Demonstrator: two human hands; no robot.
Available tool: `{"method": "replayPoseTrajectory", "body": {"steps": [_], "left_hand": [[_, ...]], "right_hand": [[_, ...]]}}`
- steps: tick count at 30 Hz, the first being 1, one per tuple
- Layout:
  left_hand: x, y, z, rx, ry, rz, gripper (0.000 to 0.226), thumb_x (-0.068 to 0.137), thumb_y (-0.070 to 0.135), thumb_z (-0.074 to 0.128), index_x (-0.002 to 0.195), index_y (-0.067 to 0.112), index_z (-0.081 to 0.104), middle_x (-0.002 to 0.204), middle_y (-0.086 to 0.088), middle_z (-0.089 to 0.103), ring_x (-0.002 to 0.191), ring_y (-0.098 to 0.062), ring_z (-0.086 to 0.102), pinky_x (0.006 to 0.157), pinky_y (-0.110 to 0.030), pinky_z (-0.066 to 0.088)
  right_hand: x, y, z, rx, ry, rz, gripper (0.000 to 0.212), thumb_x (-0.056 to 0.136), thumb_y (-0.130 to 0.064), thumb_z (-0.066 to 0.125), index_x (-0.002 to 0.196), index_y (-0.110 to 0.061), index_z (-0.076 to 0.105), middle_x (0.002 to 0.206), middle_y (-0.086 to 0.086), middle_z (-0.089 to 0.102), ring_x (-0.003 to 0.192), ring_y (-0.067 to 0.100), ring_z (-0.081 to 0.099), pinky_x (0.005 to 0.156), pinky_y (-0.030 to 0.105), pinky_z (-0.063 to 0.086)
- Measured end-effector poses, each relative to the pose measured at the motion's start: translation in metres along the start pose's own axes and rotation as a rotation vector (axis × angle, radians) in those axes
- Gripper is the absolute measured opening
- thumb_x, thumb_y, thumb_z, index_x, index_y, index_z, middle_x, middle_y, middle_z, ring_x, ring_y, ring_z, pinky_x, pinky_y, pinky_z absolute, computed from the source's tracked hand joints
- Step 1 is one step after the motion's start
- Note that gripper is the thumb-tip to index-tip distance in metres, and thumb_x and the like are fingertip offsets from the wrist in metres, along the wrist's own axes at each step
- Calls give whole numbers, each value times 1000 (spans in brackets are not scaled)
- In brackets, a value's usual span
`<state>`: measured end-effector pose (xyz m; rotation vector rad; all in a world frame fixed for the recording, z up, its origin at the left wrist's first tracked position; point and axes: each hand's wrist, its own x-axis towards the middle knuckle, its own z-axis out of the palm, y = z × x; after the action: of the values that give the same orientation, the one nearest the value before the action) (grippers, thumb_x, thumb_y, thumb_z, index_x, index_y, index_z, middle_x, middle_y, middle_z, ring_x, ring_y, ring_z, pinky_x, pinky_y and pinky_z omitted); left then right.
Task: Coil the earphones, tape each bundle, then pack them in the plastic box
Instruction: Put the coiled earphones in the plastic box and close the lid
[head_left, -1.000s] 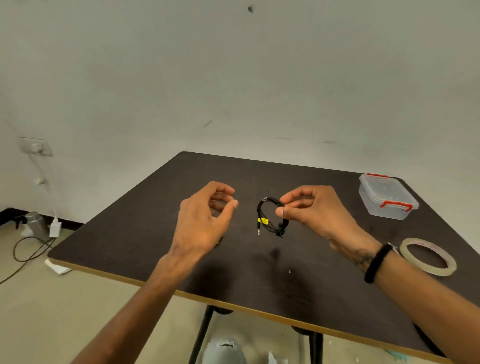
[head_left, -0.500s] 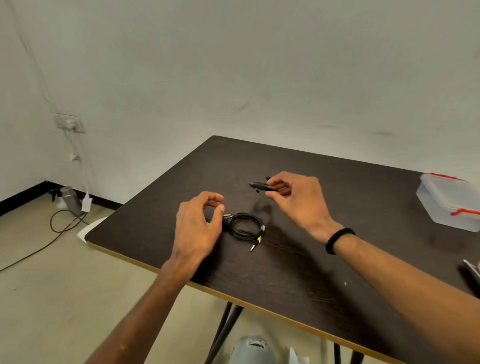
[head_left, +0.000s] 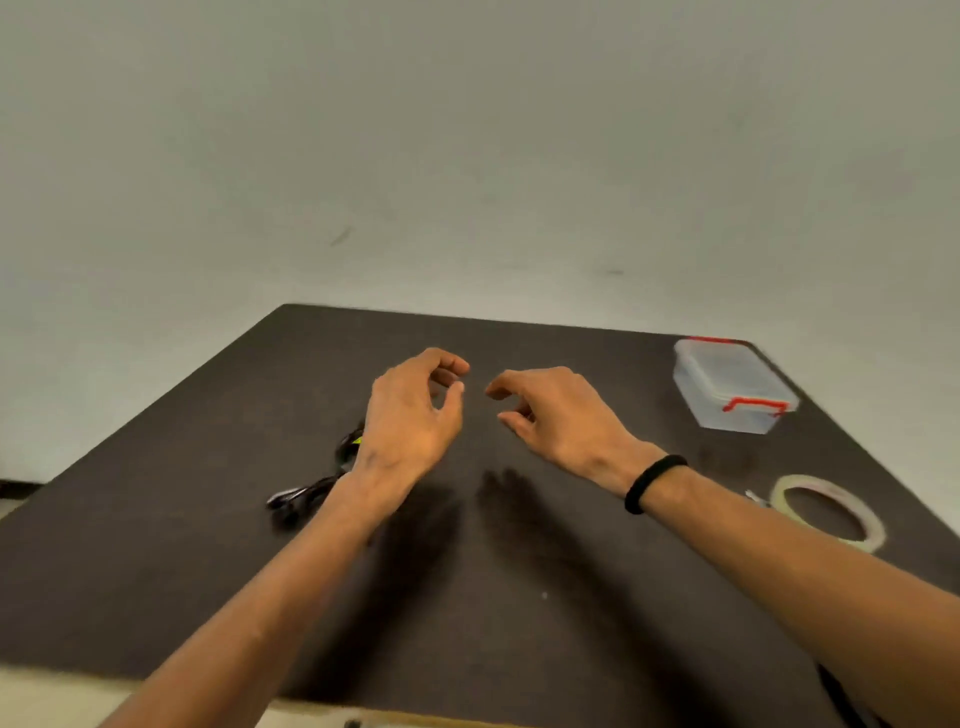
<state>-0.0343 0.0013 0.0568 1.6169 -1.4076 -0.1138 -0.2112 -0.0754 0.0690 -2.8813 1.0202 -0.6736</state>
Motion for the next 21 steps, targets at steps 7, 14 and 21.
{"method": "replayPoseTrajectory", "body": {"steps": [7,14,21], "left_hand": [[61,113,135,-263,-374,-150,23,98,25,64,120,22,71,101,-1,77,92,-17,74,84,-29,60],[57,167,235,-321,-595,-330,38,100,25,63,136,19,55,115,-12,75,78,-17,70,69,-30,56],[52,176,260,-494,-527,-552,55,101,25,66,148,19,38,100,-9,77,73,-15,67,67,-30,55]], "right_hand": [[-59,121,-78,-8,210,505,34,96,-33,71,123,-13,67,106,8,76,98,27,72,88,43,58],[-103,178,-101,914,312,1158,62,103,-31,68,149,-2,39,96,25,77,66,27,80,52,33,64],[-107,202,-74,1219,496,1403,62,94,-33,80,142,-8,48,108,27,72,78,34,79,55,36,66]]}}
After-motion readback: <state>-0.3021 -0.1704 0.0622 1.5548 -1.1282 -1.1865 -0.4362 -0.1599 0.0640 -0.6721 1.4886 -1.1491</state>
